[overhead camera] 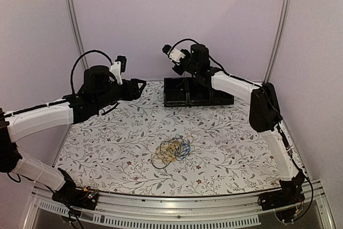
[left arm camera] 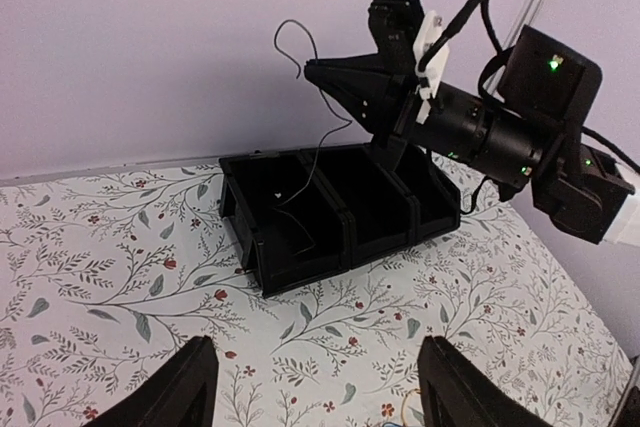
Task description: Untangle the cables
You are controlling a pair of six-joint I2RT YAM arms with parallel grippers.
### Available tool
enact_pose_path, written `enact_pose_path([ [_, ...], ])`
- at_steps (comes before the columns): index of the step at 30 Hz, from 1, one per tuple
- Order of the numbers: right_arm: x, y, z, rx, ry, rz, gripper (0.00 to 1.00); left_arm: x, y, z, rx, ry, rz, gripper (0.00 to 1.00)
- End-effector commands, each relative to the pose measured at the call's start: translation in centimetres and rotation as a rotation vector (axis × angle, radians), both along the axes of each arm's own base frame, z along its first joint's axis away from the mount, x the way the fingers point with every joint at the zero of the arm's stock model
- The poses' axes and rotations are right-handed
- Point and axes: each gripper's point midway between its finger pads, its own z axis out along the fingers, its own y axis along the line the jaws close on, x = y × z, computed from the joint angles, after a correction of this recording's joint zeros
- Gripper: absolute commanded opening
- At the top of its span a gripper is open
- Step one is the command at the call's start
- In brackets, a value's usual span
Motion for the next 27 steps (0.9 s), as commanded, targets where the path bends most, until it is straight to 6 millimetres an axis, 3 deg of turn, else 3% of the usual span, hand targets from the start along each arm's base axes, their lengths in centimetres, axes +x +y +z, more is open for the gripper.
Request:
enact_pose_path([
  [1, -0.1, 0.1, -4.4, -0.016, 0.140, 0.018, 0.00, -0.1, 0.7, 1.3, -0.029, -0.031, 0.006, 0.70],
  [7, -2.5, 0.3, -8.9, -0.037, 0.374, 0.087, 0.03, -0.2, 0.8, 1.7, -0.052, -0.029, -0.002, 0.70],
  [11, -4.0, 0.2, -10.5, 0.004, 0.507, 0.116, 0.02, -0.4, 0.7, 1.6, -0.062, -0.023, -0.009, 0.71],
  [18, -3.5, 0.2, -7.8, 0.199, 0.625, 0.170, 0.00, -0.2, 0.8, 1.3, -0.049, -0.023, -0.002, 0.71],
  [23, -3.0, 0.6, -7.8, 0.302, 0.706, 0.192, 0.04, -0.1, 0.8, 1.0, -0.044, -0.016, -0.001, 0.71],
  [27, -4.0, 1.5, -6.9, 0.393, 0.803, 0.268, 0.06, 0.0, 0.5, 0.7, -0.045, -0.006, -0.012, 0.71],
])
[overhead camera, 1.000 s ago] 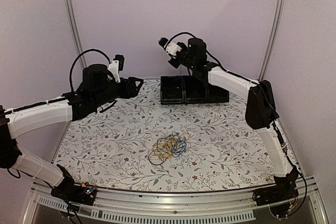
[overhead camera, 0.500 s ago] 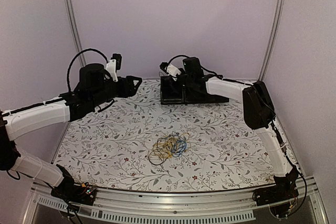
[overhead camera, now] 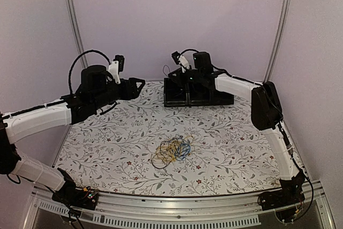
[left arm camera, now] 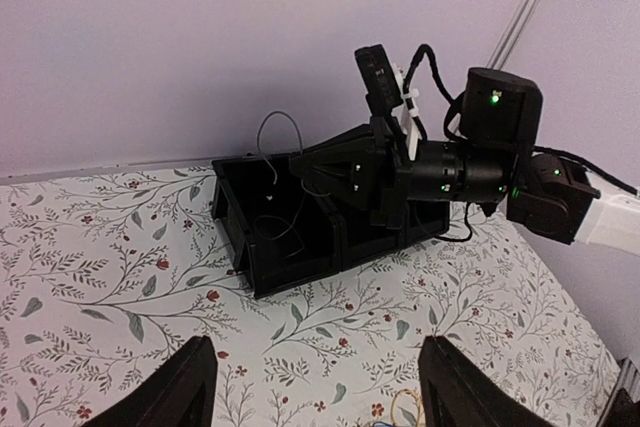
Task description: Untangle the cables
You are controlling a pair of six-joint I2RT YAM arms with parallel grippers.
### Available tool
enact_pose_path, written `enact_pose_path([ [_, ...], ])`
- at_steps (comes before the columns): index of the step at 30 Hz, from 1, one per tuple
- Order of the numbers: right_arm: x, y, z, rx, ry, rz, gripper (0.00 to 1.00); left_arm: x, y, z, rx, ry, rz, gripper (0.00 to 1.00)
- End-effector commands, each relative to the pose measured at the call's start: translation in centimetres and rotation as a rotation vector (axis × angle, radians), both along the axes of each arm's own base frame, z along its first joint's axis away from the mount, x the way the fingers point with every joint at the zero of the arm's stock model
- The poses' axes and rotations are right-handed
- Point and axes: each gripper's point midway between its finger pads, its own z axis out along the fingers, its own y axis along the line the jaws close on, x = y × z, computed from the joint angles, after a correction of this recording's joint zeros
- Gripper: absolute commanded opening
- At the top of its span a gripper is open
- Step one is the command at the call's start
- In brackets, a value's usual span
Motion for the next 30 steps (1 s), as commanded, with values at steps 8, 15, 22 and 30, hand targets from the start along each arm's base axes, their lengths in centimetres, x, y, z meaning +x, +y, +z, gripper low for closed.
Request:
enact_pose_path([
  [8, 0.2, 1.0, 2.9, 0.212, 0.138, -0.012, 0.08, 0.5, 0.2, -0.5, -0.004, 0.006, 0.003, 0.71],
  [15, 3.4, -1.6, -1.4, 0.111, 0.098, -0.128, 0.08, 0.6, 0.3, -0.7, 0.004, 0.007, 0.011, 0.71],
  [22, 3.8, -2.8, -5.0, 0.039, 0.126, -0.180, 0.08, 0.7, 0.1, -1.0, 0.006, 0.016, 0.005, 0.71],
  [30, 4.0, -3.4, -6.9, -0.025, 0.114, -0.205, 0.35, 0.8, 0.2, -1.0, 0.006, 0.015, 0.008, 0.71],
])
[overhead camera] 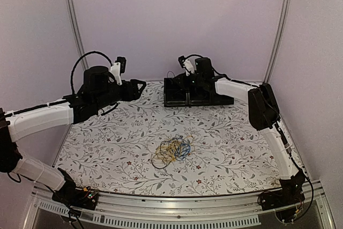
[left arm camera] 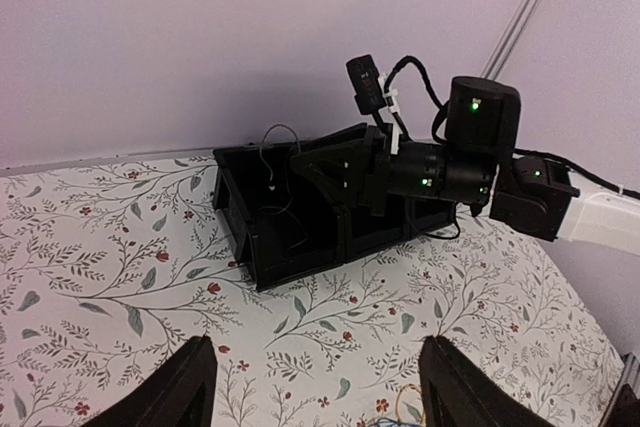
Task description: Untangle the cables
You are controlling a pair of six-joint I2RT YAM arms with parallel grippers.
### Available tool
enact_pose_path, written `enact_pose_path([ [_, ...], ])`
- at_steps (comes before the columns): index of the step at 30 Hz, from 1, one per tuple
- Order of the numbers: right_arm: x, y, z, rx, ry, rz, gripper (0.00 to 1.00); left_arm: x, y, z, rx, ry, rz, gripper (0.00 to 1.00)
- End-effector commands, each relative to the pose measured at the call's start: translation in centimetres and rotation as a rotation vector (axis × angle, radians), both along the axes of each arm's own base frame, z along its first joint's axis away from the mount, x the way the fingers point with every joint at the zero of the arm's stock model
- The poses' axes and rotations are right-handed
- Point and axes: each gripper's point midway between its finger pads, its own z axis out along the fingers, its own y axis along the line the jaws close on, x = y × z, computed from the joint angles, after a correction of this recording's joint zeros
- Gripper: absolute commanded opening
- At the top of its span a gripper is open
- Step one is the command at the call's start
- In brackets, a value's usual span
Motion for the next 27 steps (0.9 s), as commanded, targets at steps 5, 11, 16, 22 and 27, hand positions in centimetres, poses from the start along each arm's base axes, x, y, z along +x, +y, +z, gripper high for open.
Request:
enact_pose_path([
  [5, -0.3, -0.4, -2.1, -0.094, -0.025, 0.003, 0.45, 0.2, 0.4, 0.5, -0.014, -0.012, 0.007, 0.71],
  [11, -1.3, -1.2, 0.6, -0.127, -0.052, 0.011, 0.55, 0.2, 0.5, 0.6, -0.022, -0.012, 0.006, 0.71],
  [16, -2.7, -2.2, 1.5, -0.277, -0.124, 0.037, 0.61, 0.1, 0.5, 0.8, -0.029, -0.014, 0.002, 0.71],
  [22, -4.0, -2.8, 1.5, -0.560, -0.273, 0.091, 0.71, 0.0, 0.4, 0.9, -0.037, -0.014, -0.004, 0.71],
  [27, -4.6, -3.8, 1.2, -0.717, -0.317, 0.116, 0.78, 0.0, 0.3, 0.9, -0.042, -0.010, -0.010, 0.71],
])
